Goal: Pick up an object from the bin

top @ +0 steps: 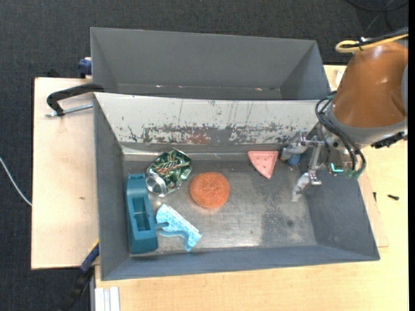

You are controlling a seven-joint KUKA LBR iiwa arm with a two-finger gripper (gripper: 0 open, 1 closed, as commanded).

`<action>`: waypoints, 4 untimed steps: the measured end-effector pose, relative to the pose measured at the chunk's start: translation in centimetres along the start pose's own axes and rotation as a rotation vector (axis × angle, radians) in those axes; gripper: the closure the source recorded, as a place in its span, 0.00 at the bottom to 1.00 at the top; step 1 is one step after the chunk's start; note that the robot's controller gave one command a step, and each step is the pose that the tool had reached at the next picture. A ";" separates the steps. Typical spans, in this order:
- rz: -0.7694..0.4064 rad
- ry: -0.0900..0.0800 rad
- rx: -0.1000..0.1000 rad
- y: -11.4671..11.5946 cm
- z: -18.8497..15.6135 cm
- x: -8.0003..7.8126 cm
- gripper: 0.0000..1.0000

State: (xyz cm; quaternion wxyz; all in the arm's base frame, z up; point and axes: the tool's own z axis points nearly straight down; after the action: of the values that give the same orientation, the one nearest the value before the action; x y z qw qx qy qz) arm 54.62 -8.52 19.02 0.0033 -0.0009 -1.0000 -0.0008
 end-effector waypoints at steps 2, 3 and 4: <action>0.030 -0.019 0.001 1.7 3.0 -4.4 0.00; -0.093 -0.005 0.001 8.0 2.7 -2.3 0.00; -0.130 -0.009 -0.002 11.2 2.3 -1.9 0.00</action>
Offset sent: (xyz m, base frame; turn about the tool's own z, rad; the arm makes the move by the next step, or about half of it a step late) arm 0.0538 0.0228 -0.0462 0.0382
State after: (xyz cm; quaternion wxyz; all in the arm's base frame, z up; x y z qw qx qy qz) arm 56.56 2.70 16.77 -0.0014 0.0641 -0.9979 -0.0020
